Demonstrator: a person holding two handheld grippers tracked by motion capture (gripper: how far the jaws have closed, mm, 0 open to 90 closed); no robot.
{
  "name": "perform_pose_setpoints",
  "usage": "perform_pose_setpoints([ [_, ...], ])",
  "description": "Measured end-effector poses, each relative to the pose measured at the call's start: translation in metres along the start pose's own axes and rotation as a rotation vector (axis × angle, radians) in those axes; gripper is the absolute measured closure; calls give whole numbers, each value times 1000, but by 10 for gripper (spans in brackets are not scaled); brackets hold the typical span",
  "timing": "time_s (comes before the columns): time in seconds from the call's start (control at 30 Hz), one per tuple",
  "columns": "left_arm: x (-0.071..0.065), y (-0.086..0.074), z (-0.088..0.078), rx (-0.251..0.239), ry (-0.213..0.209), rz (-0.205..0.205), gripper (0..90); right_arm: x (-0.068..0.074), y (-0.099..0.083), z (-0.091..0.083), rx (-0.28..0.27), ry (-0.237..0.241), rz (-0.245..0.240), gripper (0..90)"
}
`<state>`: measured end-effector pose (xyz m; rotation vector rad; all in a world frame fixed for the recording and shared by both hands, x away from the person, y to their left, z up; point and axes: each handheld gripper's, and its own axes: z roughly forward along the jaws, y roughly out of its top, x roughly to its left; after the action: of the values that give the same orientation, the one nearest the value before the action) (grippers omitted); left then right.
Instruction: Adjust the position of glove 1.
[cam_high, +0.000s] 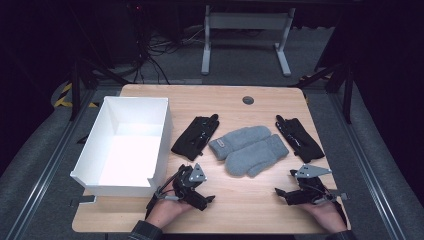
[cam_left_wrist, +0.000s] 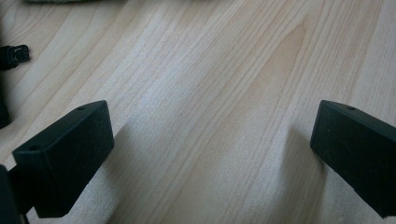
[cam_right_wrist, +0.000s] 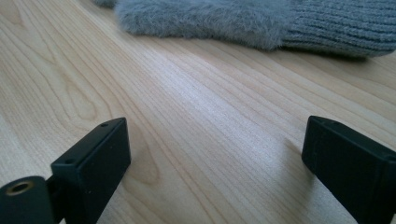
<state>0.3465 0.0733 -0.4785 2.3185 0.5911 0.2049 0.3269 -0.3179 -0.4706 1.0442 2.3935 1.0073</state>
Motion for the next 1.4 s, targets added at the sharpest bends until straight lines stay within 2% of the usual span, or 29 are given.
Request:
perform_pose_setpoints([
  [0.17, 0, 0, 0, 0, 3, -3, 0, 0, 1, 0, 8, 1, 1, 87],
  [0.23, 0, 0, 0, 0, 4, -2, 0, -2, 4, -2, 24, 22, 18, 154],
  [0.3, 0, 0, 0, 0, 4, -2, 0, -3, 8, -5, 23, 49, 21, 165],
  [0.47, 0, 0, 0, 0, 3, -3, 0, -3, 23, -8, 8, 53, -8, 257],
  [0.63, 0, 0, 0, 0, 3, -2, 0, -10, 36, -6, -4, 86, -6, 427],
  [0.7, 0, 0, 0, 0, 5, -2, 0, -13, 43, -6, -16, 83, -6, 503],
  [0.77, 0, 0, 0, 0, 4, -2, 0, -17, 51, -4, -31, 86, -13, 626],
  [0.8, 0, 0, 0, 0, 4, -2, 0, -17, 51, -4, -31, 86, -13, 626],
  [0.93, 0, 0, 0, 0, 4, -2, 0, -21, 64, 5, -30, 108, -16, 830],
  [1.0, 0, 0, 0, -1, 2, -2, 0, -22, 68, 9, -27, 111, -20, 880],
  [1.17, 0, 0, 0, -2, 1, -1, 0, -26, 79, 20, -28, 120, -23, 900],
  [1.4, 0, 0, 0, -2, -1, 1, 0, -34, 89, 33, -32, 105, -17, 900],
])
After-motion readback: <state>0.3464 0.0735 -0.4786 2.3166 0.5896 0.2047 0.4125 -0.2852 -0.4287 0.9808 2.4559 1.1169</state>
